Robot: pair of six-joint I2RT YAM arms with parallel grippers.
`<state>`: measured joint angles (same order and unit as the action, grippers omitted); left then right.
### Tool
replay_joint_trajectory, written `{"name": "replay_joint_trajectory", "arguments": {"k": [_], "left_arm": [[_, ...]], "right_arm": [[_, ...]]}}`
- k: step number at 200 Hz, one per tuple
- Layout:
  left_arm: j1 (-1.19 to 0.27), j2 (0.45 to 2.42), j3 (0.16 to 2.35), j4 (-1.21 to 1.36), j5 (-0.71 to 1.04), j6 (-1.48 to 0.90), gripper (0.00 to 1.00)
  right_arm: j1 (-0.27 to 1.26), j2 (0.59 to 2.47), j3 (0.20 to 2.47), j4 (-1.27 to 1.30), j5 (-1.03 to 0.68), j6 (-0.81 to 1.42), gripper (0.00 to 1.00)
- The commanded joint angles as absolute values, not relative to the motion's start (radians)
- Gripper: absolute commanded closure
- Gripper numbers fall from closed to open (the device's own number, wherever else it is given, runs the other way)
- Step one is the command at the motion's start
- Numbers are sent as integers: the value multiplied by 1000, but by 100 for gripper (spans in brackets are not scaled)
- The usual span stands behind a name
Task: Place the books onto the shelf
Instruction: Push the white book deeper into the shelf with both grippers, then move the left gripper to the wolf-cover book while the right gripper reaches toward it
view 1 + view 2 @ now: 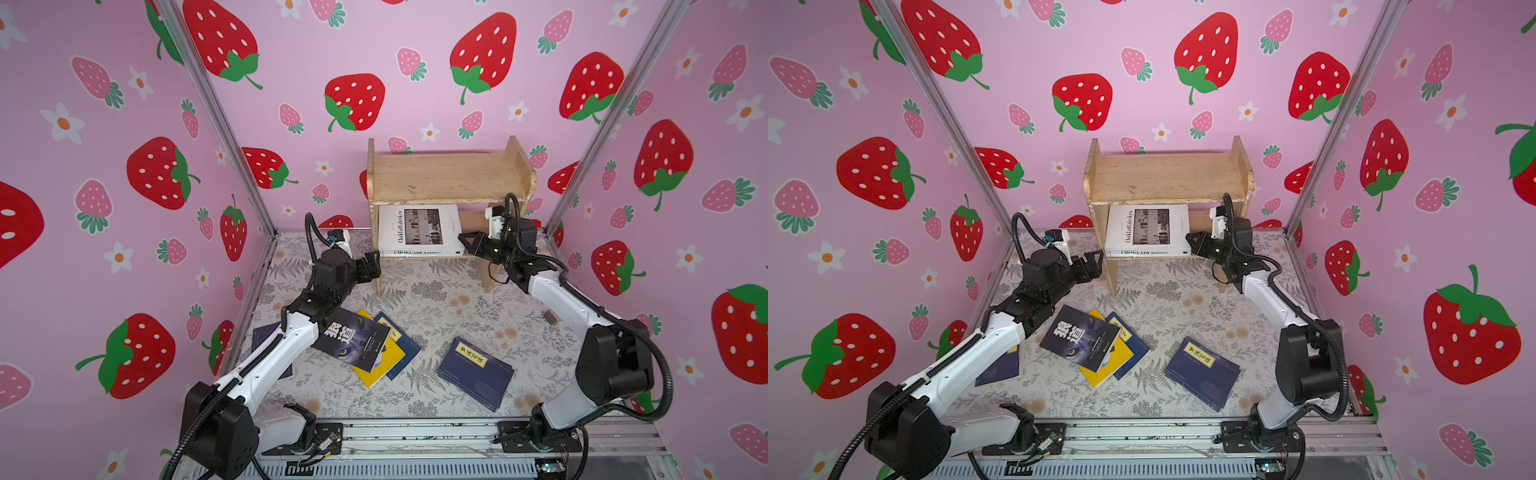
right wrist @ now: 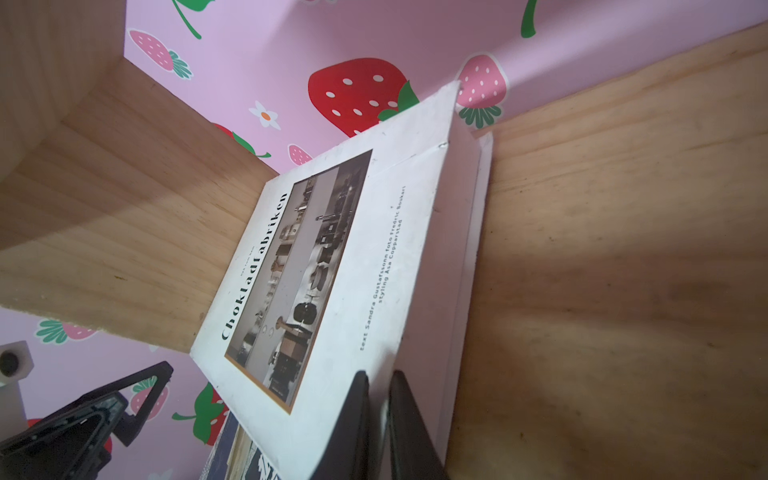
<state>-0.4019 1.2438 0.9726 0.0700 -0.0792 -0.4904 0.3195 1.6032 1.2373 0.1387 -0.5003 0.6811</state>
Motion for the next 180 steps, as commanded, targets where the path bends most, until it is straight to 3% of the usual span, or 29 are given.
{"name": "replay_joint_trajectory", "arguments": {"k": [1, 58, 131, 158, 180], "left_arm": [[-396, 1215, 955, 78, -95, -496, 13], [-396, 1155, 916, 27, -129, -505, 11], [-379, 896, 833, -459, -342, -708, 1], [-348, 800, 768, -610, -272, -851, 1], [-337, 751, 671, -630, -176, -957, 1]], "right_arm": [[322, 1597, 1270, 107, -539, 676, 78], [322, 1553, 1279, 50, -438, 636, 44], [345, 1285, 1142, -57, -239, 487, 22], [411, 1144, 1053, -100, -169, 436, 12], [529, 1061, 960, -90, -111, 437, 12]]}}
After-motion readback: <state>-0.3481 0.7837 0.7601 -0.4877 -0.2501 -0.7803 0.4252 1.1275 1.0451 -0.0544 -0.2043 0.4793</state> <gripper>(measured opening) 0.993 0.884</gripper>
